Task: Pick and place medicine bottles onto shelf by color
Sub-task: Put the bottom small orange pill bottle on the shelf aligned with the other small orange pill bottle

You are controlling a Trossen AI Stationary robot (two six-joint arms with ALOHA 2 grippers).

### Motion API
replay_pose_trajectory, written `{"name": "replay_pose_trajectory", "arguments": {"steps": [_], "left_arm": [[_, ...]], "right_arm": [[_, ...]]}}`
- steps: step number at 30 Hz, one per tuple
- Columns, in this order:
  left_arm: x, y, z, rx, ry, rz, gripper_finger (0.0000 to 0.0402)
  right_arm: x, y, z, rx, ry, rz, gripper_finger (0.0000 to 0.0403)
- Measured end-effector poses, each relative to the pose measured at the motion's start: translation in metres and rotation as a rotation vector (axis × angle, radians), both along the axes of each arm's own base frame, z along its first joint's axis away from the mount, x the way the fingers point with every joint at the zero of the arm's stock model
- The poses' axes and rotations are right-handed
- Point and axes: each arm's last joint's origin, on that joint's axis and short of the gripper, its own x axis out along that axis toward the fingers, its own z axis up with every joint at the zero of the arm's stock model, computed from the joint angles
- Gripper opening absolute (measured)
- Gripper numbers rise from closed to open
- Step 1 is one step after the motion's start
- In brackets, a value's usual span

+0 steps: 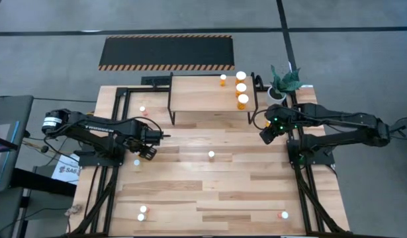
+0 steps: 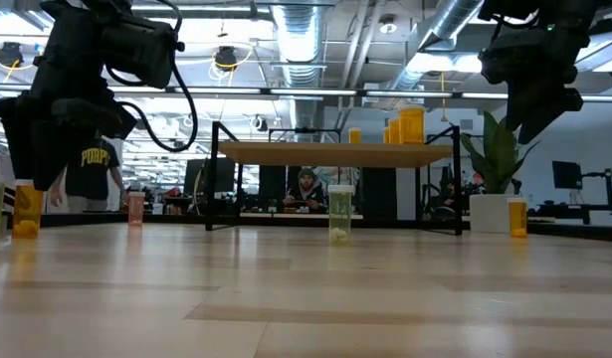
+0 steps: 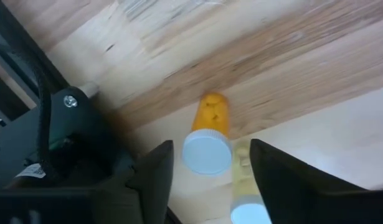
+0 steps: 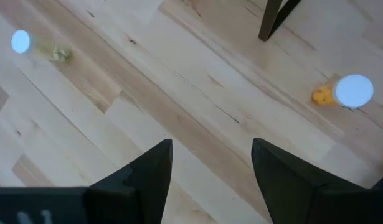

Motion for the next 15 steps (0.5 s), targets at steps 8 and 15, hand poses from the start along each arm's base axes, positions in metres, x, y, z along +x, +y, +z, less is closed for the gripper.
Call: {"name": "replay_pose_trajectory", "arguments": {"steps": [8, 15], "left_arm": [[-0.0001, 0.0, 0.0001, -0.001, 0.0, -0.007, 0.0136], [-0.0002, 0.0001, 0.0004, 0.002, 0.0, -0.008, 0.0107]], "right_arm": [[-0.0001, 0.0, -0.0001, -0.005, 0.003, 0.012, 0.0238], [-0.0001, 0.0, -0.0001, -0.008, 0.004, 0.017, 0.0238]]}}
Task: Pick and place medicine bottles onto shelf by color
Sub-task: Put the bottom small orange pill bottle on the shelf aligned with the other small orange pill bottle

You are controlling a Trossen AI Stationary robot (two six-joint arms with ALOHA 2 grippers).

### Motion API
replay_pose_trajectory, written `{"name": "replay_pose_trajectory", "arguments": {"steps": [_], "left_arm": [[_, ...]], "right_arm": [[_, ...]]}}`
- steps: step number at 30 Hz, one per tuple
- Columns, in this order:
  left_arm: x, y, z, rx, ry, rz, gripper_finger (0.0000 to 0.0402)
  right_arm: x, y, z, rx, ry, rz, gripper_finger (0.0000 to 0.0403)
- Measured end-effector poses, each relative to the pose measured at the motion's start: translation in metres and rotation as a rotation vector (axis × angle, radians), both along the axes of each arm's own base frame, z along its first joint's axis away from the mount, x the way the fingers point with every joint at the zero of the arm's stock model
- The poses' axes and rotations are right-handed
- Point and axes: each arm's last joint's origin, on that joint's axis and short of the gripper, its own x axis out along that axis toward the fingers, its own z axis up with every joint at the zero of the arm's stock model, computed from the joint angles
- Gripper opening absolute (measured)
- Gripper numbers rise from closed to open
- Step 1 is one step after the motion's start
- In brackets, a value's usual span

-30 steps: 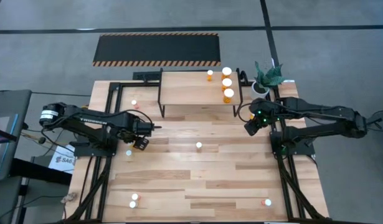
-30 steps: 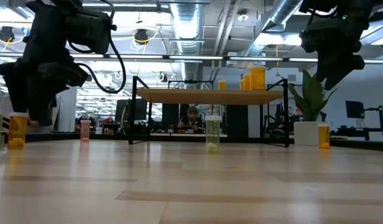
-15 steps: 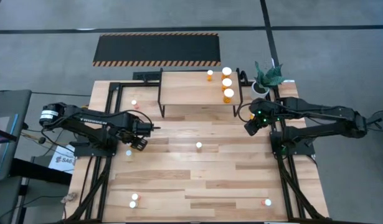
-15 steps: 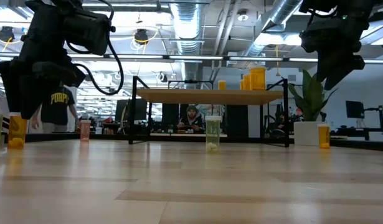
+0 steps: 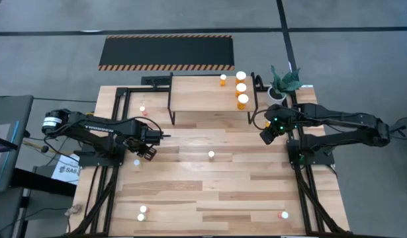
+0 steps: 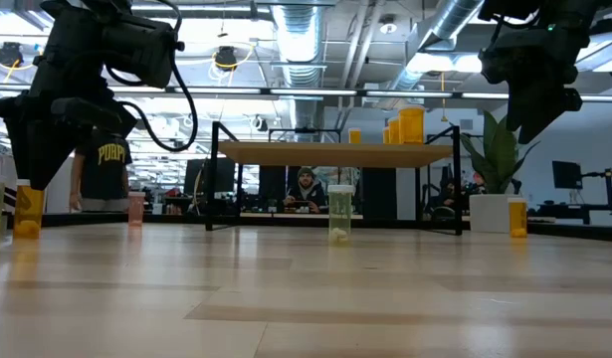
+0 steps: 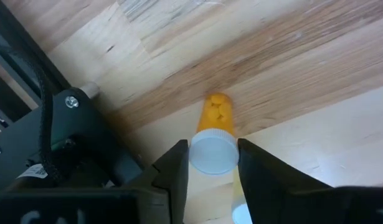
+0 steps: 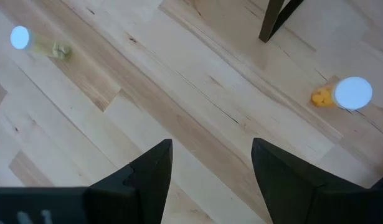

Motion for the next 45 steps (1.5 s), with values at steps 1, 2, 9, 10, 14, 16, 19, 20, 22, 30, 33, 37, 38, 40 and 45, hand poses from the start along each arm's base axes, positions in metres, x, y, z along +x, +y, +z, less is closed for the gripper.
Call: {"name": "replay_pose_trajectory", "arguments": {"steps": [1, 2, 9, 10, 14, 16, 19, 20, 22, 30, 33, 37, 38, 40, 45], "left_arm": [[0.0, 0.0, 0.0, 0.0, 0.0, 0.0, 0.0106], [0.0, 0.0, 0.0, 0.001, 0.0, 0.0, 0.0105], [0.009, 0.0, 0.018, -0.011, -0.047, -0.028, 0.0105], [0.013, 0.0, 0.024, -0.018, -0.076, -0.035, 0.0105], [0.031, 0.004, 0.059, -0.041, -0.228, -0.061, 0.0105], [0.039, 0.008, 0.081, -0.028, -0.315, -0.078, 0.0105], [0.048, 0.016, 0.119, 0.018, -0.454, -0.099, 0.0105], [0.05, 0.019, 0.131, 0.042, -0.492, -0.106, 0.0105], [0.057, 0.026, 0.153, 0.09, -0.552, -0.124, 0.0105], [0.106, 0.063, 0.207, 0.204, -0.539, -0.327, 0.0103], [0.127, 0.083, 0.217, 0.231, -0.526, -0.403, 0.0103], [0.153, 0.108, 0.218, 0.259, -0.501, -0.47, 0.0103], [0.16, 0.114, 0.218, 0.273, -0.497, -0.482, 0.0103], [0.168, 0.124, 0.214, 0.29, -0.457, -0.507, 0.0103], [0.181, 0.144, 0.197, 0.297, -0.37, -0.539, 0.0103]], "right_arm": [[0.0, 0.0, 0.0, 0.0, 0.0, 0.0, 0.0238], [0.0, 0.0, 0.0, 0.0, 0.0, 0.0, 0.0238], [0.0, 0.0, 0.0, -0.002, 0.0, 0.004, 0.0238], [0.0, 0.0, 0.0, -0.002, 0.0, 0.004, 0.0238], [0.0, 0.0, 0.0, -0.002, 0.0, 0.004, 0.0238], [0.0, 0.0, 0.0, -0.002, -0.002, 0.004, 0.0238], [0.0, 0.0, 0.0, -0.002, -0.002, 0.004, 0.0238], [0.0, 0.0, 0.0, -0.002, -0.002, 0.004, 0.0238], [0.0, 0.0, 0.0, -0.002, -0.002, 0.003, 0.0238], [0.0, 0.0, 0.0, -0.001, -0.004, -0.003, 0.0238], [0.0, 0.0, 0.0, -0.001, -0.004, -0.005, 0.0238], [0.0, 0.0, 0.0, -0.002, -0.004, -0.005, 0.0238], [0.0, 0.0, 0.0, -0.002, -0.004, -0.005, 0.0238], [0.0, 0.0, 0.0, -0.002, -0.004, -0.005, 0.0238], [0.001, -0.001, 0.001, -0.004, -0.015, -0.008, 0.0238]]}}
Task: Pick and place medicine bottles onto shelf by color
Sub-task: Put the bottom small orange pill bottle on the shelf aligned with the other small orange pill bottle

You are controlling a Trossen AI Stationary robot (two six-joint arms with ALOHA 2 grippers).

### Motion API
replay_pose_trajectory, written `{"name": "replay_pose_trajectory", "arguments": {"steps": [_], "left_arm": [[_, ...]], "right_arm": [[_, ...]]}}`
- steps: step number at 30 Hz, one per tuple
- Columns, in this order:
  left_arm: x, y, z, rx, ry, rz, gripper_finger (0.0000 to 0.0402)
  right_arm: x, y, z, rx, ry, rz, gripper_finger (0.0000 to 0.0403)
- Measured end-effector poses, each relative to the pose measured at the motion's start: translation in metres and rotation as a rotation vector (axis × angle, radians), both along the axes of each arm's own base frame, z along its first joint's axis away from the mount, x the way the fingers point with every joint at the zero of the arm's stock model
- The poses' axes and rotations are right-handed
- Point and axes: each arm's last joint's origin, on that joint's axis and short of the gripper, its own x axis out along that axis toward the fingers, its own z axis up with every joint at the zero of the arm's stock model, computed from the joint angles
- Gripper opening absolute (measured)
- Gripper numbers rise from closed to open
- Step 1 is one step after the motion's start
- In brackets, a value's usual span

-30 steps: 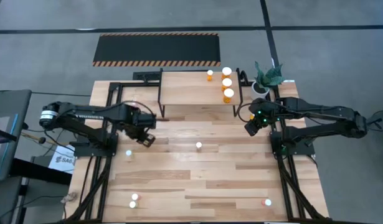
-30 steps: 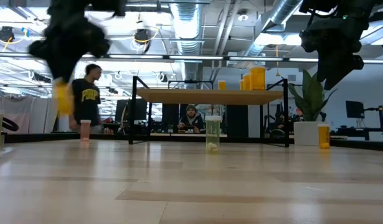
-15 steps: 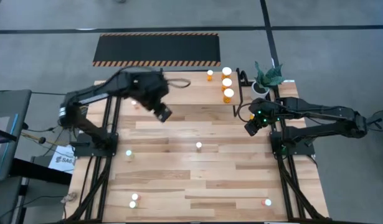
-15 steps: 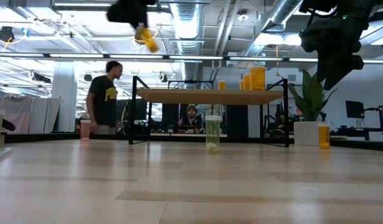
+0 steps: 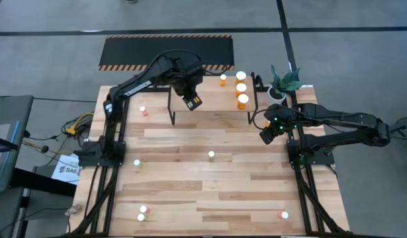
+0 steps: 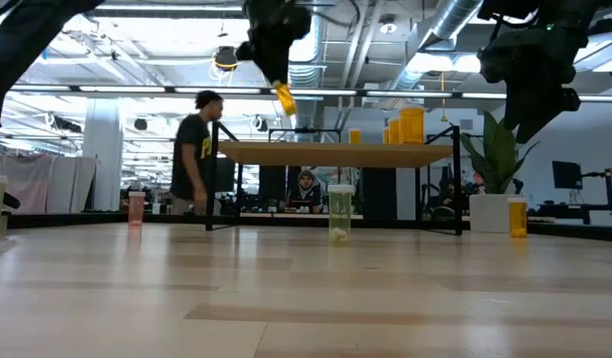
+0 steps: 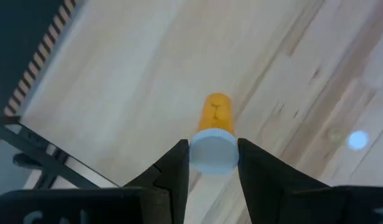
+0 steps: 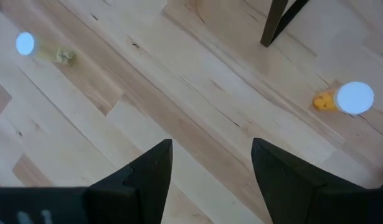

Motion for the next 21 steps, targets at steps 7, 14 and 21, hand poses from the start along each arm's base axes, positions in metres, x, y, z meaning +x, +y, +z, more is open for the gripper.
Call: {"name": "replay_pose_trajectory", "arguments": {"steps": [7, 14, 21], "left_arm": [[0.002, 0.013, -0.015, 0.014, 0.067, -0.02, 0.0103], [0.005, 0.022, -0.021, 0.024, 0.072, -0.033, 0.0103], [0.005, 0.023, -0.022, 0.027, 0.079, -0.051, 0.0103]], "right_arm": [[0.004, -0.001, 0.002, -0.01, -0.052, -0.018, 0.0238], [0.005, -0.001, 0.003, -0.003, -0.059, -0.031, 0.0238], [0.006, -0.001, 0.003, -0.004, -0.069, -0.031, 0.0238]]}}
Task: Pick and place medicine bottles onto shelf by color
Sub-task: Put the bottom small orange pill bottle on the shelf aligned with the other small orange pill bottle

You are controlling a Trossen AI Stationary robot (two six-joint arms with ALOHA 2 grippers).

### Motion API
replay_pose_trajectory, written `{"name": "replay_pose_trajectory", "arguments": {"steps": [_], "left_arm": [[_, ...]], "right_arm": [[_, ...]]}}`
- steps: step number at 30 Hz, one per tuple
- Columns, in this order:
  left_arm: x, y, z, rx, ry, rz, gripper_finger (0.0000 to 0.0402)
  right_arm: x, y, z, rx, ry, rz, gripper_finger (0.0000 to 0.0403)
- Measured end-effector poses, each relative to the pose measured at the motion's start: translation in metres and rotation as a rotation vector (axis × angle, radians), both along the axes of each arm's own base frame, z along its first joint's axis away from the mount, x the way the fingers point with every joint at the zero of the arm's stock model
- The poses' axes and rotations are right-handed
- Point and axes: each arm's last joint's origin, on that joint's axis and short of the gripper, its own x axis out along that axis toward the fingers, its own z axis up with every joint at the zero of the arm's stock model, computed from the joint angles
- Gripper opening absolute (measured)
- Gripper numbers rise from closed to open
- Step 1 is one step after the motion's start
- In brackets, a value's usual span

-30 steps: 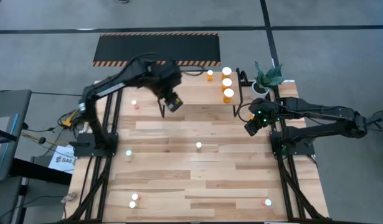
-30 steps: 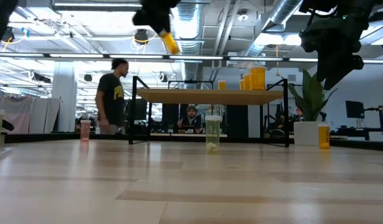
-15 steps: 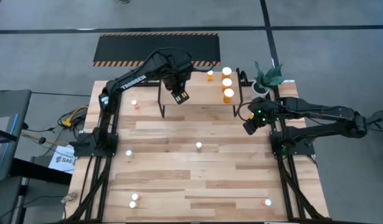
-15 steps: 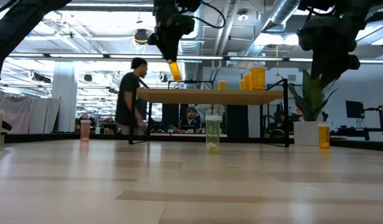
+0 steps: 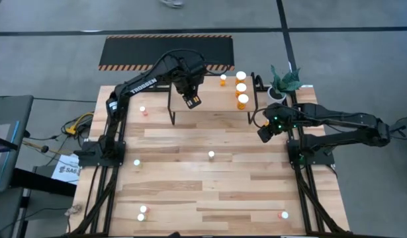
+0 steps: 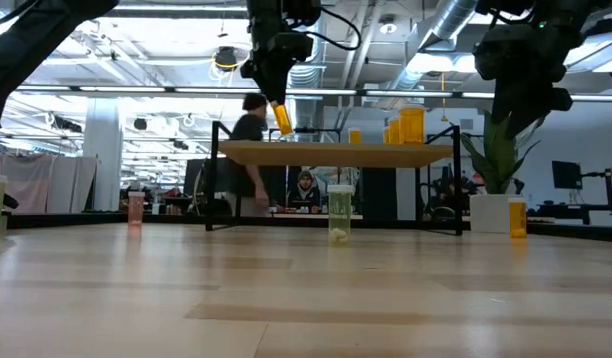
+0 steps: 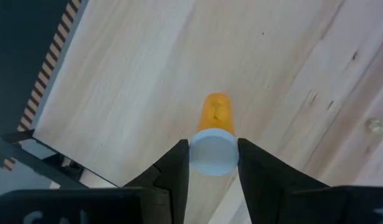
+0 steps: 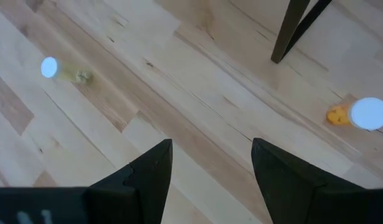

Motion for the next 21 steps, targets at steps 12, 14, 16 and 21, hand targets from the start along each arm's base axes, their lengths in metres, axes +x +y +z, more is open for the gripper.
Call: {"name": "replay_pose_trajectory", "arguments": {"steps": [12, 14, 16, 21], "left_arm": [[-0.0026, 0.0042, -0.0031, 0.015, 0.049, -0.037, 0.0103], [-0.0038, 0.0051, -0.0032, 0.035, 0.069, -0.043, 0.0103], [-0.0048, 0.0066, -0.0032, 0.046, 0.08, -0.044, 0.0103], [-0.0056, 0.008, -0.0032, 0.04, 0.078, -0.047, 0.0103]], "right_arm": [[0.0003, 0.0, 0.0002, 0.0, -0.004, 0.001, 0.0238], [0.0003, 0.0, 0.0002, 0.0, -0.004, 0.001, 0.0238], [0.0003, -0.0001, 0.0002, 0.0, -0.004, 0.001, 0.0238], [0.0003, -0.0001, 0.0002, 0.0, -0.004, 0.001, 0.0238]]}}
